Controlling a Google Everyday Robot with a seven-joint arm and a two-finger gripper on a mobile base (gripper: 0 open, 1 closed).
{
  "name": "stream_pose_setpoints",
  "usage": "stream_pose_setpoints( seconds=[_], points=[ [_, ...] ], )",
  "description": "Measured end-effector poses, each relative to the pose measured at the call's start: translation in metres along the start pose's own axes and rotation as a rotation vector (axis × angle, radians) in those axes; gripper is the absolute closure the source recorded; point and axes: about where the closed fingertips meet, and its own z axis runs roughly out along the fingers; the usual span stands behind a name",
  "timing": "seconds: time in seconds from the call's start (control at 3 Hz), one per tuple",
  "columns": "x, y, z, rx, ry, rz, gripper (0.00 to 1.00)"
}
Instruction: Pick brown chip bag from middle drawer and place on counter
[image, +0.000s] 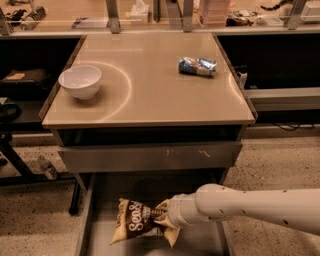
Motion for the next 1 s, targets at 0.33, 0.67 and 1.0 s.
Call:
stream_pose_setpoints(
  seconds=[0.33, 0.67, 1.0],
  points=[
    [-0.036, -0.001, -0.059, 0.063, 0.013, -0.070, 1.00],
    [-0.072, -0.005, -0.127, 0.130, 0.052, -0.111, 1.00],
    [-0.124, -0.014, -0.208, 0.193, 0.104, -0.166, 1.00]
  ],
)
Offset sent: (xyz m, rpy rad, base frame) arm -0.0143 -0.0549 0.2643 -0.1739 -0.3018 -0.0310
